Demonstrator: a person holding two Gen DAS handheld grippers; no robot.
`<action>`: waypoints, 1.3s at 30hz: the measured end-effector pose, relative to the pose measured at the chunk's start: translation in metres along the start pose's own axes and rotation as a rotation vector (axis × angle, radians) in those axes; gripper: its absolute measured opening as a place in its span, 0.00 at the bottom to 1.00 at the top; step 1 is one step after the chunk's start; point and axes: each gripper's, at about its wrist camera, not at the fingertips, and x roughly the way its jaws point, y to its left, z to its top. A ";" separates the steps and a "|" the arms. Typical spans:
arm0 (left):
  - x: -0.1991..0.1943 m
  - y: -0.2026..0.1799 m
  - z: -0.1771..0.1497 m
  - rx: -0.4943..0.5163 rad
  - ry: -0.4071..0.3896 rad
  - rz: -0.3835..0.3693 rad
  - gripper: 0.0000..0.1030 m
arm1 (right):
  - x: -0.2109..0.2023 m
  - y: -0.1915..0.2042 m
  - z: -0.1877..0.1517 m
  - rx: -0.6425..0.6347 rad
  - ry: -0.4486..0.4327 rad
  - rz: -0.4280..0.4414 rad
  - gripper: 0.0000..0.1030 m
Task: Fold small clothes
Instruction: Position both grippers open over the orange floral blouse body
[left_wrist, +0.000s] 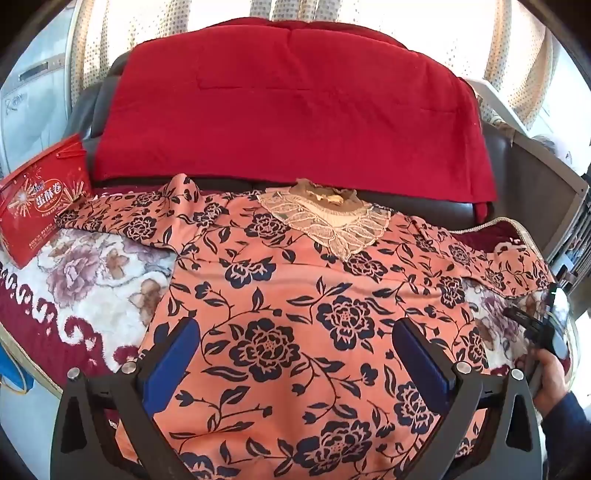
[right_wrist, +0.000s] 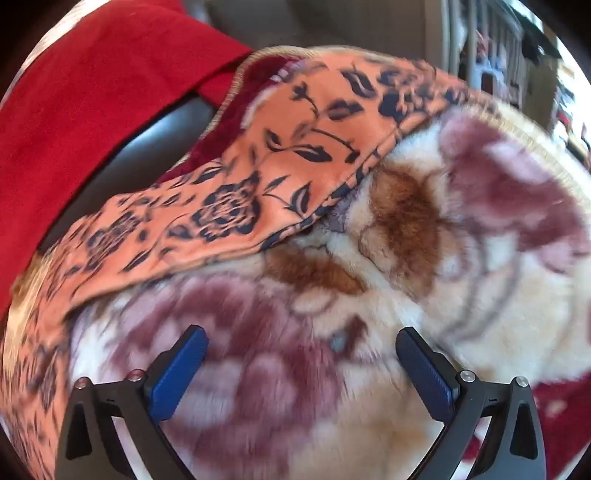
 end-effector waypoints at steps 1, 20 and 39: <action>-0.001 0.001 0.000 0.003 -0.005 0.002 1.00 | -0.016 0.000 -0.003 -0.009 -0.029 0.011 1.00; -0.027 0.008 -0.019 0.026 -0.043 0.009 1.00 | -0.260 0.180 -0.140 -0.414 -0.250 0.362 1.00; -0.036 0.020 -0.026 -0.002 -0.047 0.030 1.00 | -0.254 0.223 -0.157 -0.449 -0.172 0.316 1.00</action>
